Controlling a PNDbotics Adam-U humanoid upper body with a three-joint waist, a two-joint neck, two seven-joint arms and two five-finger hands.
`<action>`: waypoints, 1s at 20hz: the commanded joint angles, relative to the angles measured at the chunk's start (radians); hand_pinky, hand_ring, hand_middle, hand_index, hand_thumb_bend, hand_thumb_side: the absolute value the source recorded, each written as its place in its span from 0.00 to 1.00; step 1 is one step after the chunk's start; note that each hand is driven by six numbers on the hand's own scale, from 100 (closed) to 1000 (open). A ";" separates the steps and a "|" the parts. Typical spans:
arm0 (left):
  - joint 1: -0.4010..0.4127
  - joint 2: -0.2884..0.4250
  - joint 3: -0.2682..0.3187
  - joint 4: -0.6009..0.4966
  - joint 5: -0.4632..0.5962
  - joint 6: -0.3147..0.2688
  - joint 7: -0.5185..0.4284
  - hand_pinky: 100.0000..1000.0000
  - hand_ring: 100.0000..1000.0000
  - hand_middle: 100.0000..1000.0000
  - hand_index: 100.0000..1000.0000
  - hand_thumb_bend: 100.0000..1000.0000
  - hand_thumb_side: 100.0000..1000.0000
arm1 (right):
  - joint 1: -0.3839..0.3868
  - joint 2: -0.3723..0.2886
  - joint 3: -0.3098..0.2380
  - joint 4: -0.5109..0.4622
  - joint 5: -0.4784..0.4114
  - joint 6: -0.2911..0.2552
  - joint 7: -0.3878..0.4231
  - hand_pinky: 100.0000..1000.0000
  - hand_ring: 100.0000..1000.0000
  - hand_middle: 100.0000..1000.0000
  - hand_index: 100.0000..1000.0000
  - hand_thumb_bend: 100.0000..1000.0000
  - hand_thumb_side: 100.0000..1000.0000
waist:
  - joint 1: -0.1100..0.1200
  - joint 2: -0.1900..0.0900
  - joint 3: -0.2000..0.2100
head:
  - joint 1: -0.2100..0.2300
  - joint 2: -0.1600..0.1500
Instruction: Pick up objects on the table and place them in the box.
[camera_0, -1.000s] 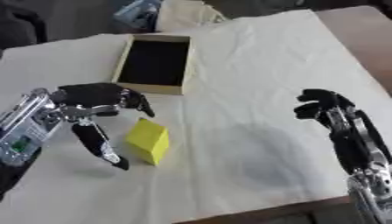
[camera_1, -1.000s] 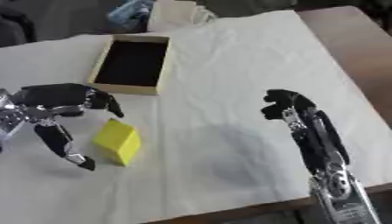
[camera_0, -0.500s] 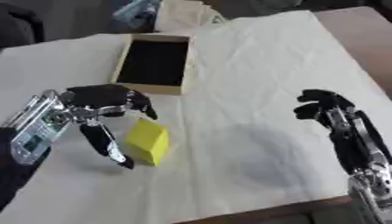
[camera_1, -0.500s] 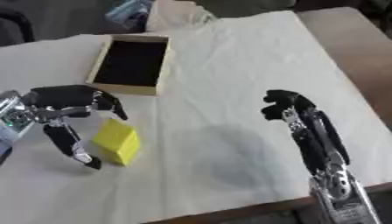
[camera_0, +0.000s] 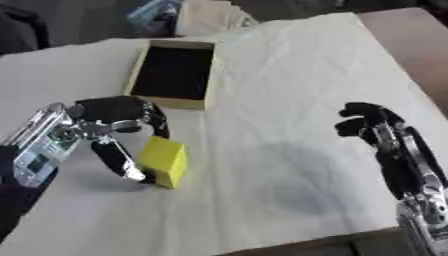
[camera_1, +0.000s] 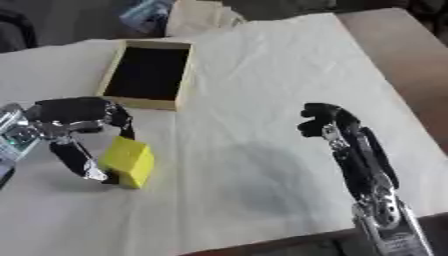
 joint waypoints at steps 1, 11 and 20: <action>-0.019 0.048 0.033 -0.014 0.030 0.011 0.007 0.77 0.61 0.43 0.60 0.51 0.25 | -0.005 -0.009 -0.002 -0.017 -0.002 -0.002 -0.002 0.62 0.60 0.63 0.73 0.20 0.82 | -0.001 -0.016 0.000 | -0.003 -0.014; -0.095 0.100 0.131 -0.001 0.067 0.083 0.063 0.76 0.62 0.44 0.61 0.54 0.23 | -0.002 -0.009 0.003 -0.011 0.001 0.000 0.001 0.62 0.60 0.63 0.73 0.20 0.82 | 0.005 -0.021 -0.008 | -0.004 -0.014; -0.197 0.031 0.193 0.205 -0.076 0.103 0.188 0.76 0.62 0.45 0.62 0.57 0.23 | -0.004 -0.005 0.015 -0.007 -0.001 0.000 0.014 0.62 0.60 0.63 0.73 0.19 0.82 | 0.011 -0.021 -0.046 | 0.002 -0.011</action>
